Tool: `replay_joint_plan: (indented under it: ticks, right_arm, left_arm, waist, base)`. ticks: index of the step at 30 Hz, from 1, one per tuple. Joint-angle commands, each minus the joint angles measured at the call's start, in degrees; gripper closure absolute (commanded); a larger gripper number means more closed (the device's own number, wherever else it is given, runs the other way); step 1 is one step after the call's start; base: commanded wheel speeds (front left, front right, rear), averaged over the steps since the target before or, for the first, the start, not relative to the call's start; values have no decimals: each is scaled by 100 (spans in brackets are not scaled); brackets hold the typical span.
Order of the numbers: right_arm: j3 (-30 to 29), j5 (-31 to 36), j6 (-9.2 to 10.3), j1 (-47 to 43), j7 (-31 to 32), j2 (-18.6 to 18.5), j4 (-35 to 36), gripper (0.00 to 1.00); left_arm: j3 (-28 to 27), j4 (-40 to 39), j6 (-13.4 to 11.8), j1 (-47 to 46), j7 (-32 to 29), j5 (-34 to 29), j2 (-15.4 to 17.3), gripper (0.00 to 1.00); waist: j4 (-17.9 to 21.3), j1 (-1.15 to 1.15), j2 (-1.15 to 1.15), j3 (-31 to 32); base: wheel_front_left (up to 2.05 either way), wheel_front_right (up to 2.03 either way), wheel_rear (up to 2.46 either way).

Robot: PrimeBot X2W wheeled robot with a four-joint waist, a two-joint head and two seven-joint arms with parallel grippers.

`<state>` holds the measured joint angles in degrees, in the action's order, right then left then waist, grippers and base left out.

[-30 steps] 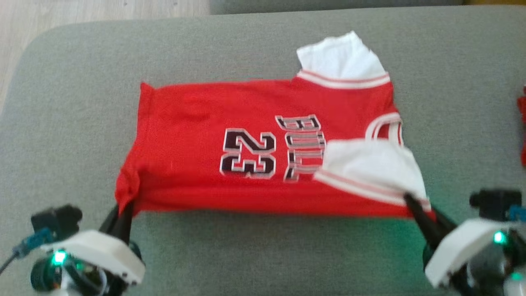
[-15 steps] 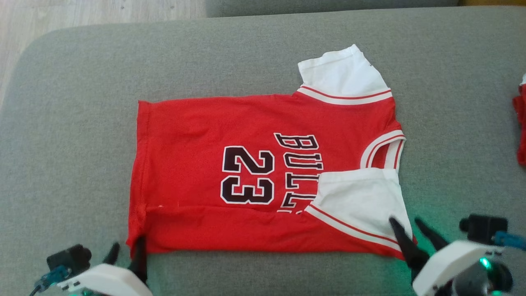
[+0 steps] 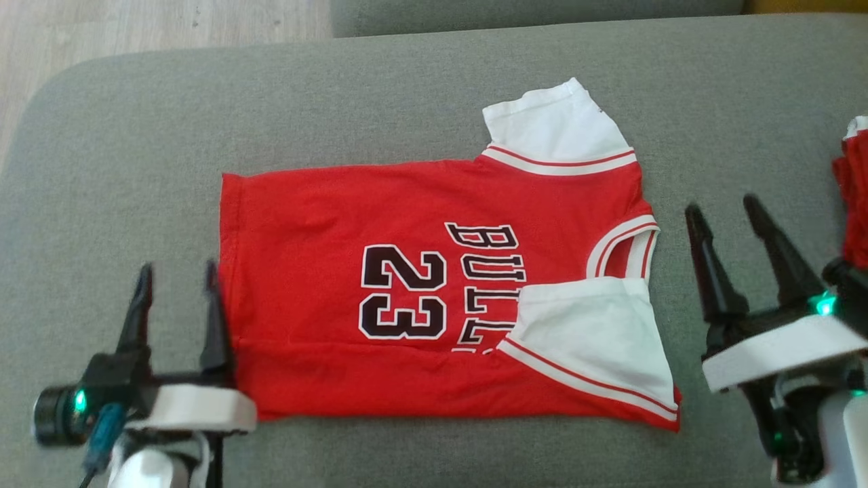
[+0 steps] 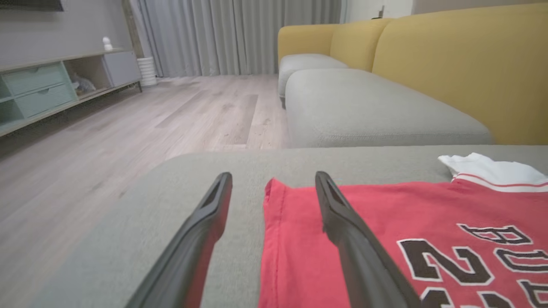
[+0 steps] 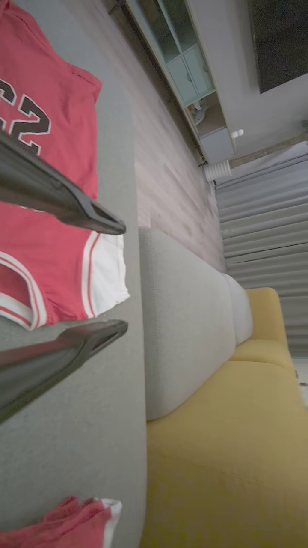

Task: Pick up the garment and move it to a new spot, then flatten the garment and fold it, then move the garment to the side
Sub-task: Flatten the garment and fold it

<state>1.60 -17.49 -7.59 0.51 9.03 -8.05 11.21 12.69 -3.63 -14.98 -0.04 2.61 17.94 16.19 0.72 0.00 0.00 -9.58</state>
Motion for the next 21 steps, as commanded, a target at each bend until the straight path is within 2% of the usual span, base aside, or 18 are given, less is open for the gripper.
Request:
replay_joint_plan:
  ticks: [1,8,16,17,21]
  right_arm:
    - [125,49,10,202,-49,-101,257,0]
    - [52,206,10,317,24,-37,583,0]
    - [-40,171,10,332,88,65,691,0]
    - [-38,156,10,347,90,70,696,0]
    - [-23,98,10,445,134,105,719,0]
  left_arm:
    - [-172,-222,-45,-296,14,-55,134,0]
    - [39,-231,-41,-552,-421,-193,203,0]
    - [14,-146,-24,-838,-532,-122,217,0]
    - [3,-119,7,-951,-558,-97,227,0]
    - [-60,309,389,-1879,-880,235,298,0]
  waist:
    - [-3,0,0,2]
    - [0,0,0,-19]
    - [28,0,0,-255]
    - [30,0,0,-304]
    - [81,0,0,-643]
  base:
    - [0,0,0]
    - [0,0,0]
    - [0,0,0]
    - [0,0,0]
    - [0,0,0]
